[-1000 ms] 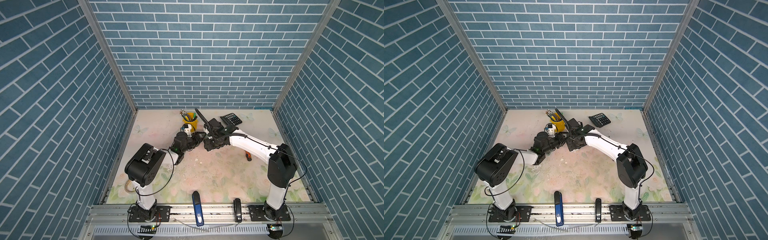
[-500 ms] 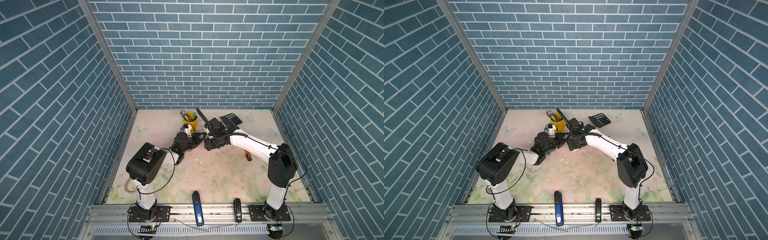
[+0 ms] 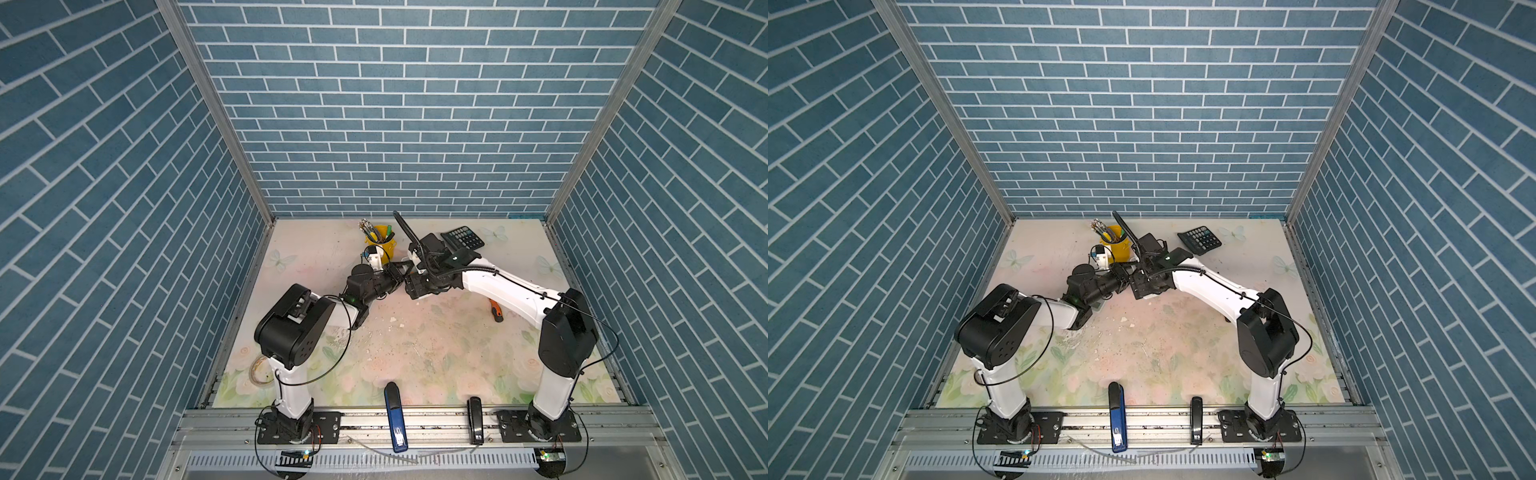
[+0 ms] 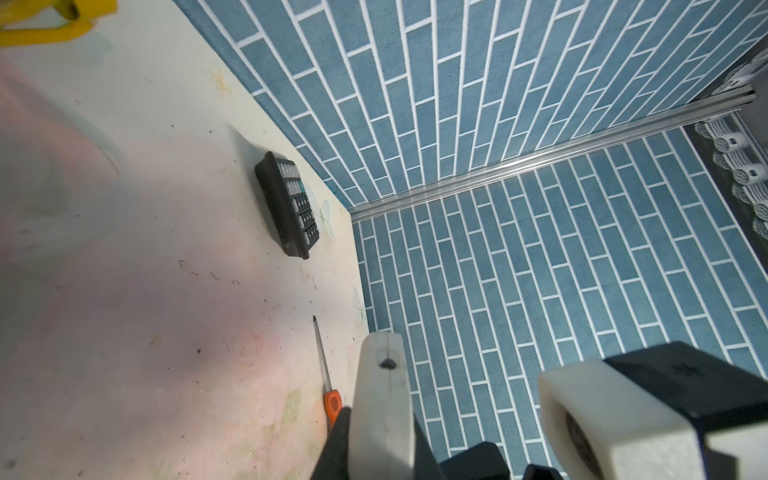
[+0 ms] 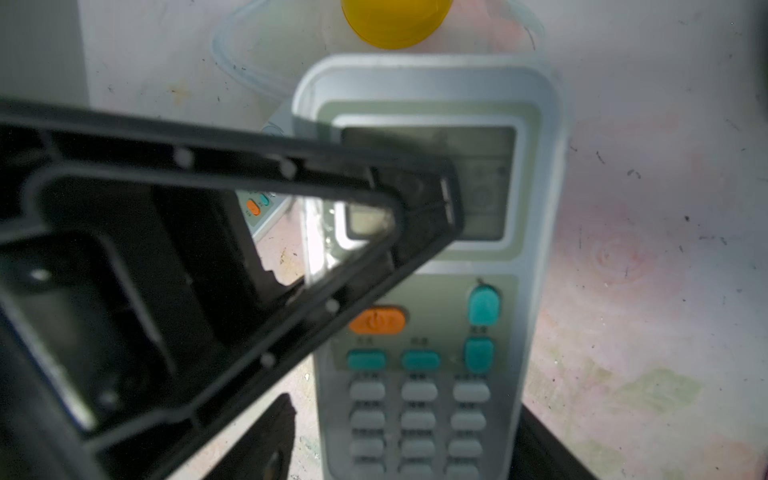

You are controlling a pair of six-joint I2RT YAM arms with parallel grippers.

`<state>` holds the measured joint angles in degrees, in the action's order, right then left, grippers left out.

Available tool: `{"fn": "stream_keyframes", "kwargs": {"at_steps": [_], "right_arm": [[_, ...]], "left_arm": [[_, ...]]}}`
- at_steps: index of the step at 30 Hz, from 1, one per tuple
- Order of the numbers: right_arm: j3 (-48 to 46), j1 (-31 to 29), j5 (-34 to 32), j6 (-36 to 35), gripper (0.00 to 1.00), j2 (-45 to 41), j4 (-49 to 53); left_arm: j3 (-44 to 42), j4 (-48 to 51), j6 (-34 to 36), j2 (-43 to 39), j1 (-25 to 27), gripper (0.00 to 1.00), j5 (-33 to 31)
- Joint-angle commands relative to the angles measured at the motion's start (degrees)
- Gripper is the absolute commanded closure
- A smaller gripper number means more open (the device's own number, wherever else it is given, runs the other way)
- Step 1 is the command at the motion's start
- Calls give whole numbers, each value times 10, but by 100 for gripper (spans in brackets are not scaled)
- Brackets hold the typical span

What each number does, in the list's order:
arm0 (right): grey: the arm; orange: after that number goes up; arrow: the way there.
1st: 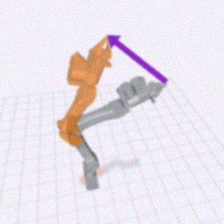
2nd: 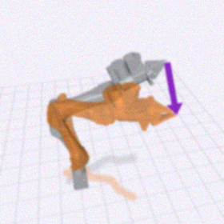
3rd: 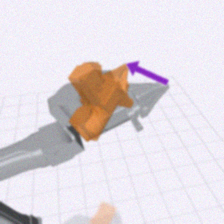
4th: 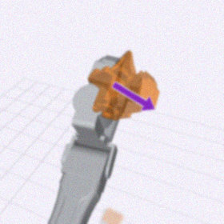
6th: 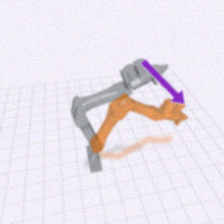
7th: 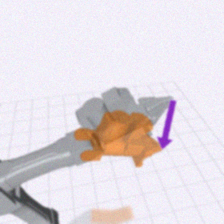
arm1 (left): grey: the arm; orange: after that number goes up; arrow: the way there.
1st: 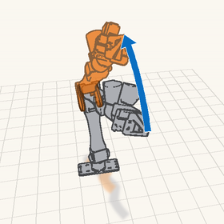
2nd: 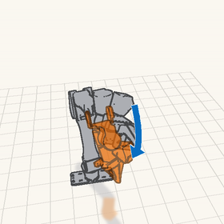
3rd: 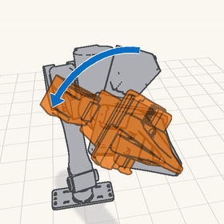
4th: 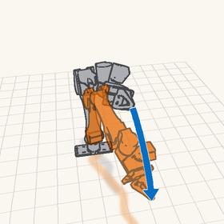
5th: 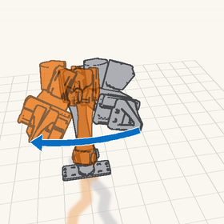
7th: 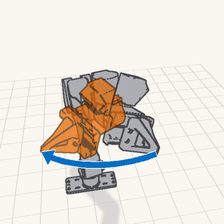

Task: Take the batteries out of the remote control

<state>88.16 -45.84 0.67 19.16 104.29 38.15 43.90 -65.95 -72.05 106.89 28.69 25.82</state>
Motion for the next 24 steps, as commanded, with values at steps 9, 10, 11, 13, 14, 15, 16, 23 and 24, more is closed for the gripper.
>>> {"fn": "stream_keyframes", "kwargs": {"at_steps": [9,10,11,13,14,15,16,23,24], "right_arm": [[-80,29,18,23,16,-130,-67],[-99,34,28,34,17,-149,-83],[-114,39,36,45,18,-165,-100],[-141,48,40,71,21,-191,-129],[-156,52,58,83,22,-205,-152],[-170,54,63,95,23,-215,-172],[-188,58,71,109,25,-227,-196],[-245,92,185,155,37,-231,-344],[-245,93,193,155,38,-227,-353]], "left_arm": [[14,-114,-34,-12,-28,100,-7],[17,-130,-39,-8,-32,100,-11],[20,-141,-44,-6,-34,100,-18],[25,-146,-40,-9,-34,100,-31],[25,-146,-37,-12,-33,100,-37],[25,-146,-35,-16,-34,100,-44],[24,-146,-33,-21,-33,100,-51],[33,-146,-27,-55,-31,100,-63],[34,-146,-28,-57,-30,100,-63]]}}
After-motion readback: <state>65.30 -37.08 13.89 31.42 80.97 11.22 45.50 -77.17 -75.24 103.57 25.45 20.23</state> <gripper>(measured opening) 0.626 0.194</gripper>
